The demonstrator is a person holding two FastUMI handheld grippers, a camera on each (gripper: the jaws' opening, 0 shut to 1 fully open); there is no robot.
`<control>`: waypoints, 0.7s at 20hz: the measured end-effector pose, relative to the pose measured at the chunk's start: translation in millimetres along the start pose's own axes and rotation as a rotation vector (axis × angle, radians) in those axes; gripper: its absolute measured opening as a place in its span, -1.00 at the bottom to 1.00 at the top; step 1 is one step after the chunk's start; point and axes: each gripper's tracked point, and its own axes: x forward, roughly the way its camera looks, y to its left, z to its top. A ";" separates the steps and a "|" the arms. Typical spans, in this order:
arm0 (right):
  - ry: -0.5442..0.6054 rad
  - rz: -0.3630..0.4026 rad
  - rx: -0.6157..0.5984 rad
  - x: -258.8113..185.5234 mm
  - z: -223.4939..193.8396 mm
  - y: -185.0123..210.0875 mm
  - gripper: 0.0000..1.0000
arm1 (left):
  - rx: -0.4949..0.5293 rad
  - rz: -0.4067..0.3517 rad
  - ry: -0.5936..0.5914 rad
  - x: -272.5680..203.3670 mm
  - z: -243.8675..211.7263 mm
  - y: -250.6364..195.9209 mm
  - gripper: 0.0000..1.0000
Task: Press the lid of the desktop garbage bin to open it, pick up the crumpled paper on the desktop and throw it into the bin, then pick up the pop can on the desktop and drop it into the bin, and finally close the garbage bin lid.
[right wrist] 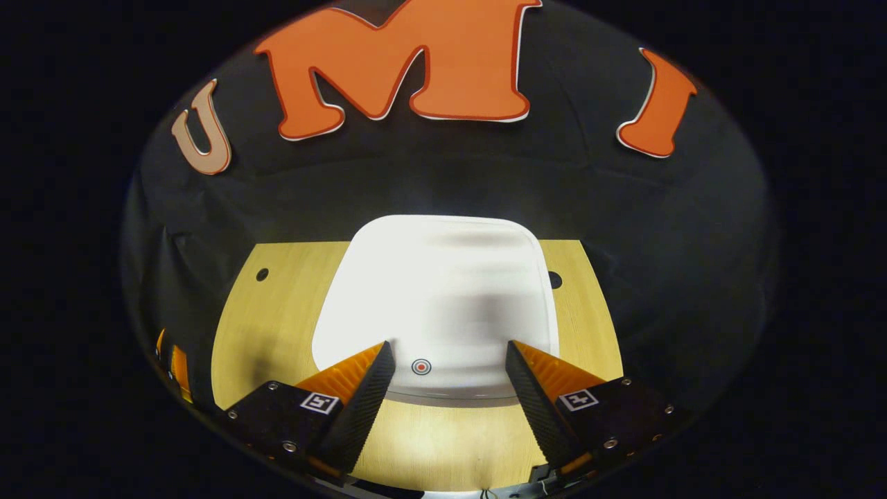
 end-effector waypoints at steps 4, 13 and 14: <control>-0.189 0.041 0.107 -24.5 6.0 1.7 0.96 | 0.009 0.023 -0.013 -2.1 8.8 5.1 1.00; -0.503 0.021 0.128 -100.0 -44.7 -2.7 0.96 | 0.010 0.056 -0.039 -6.1 16.6 12.2 1.00; -0.520 0.011 0.126 -104.1 -52.7 -2.5 0.94 | 0.006 0.052 -0.036 -6.1 15.5 10.9 1.00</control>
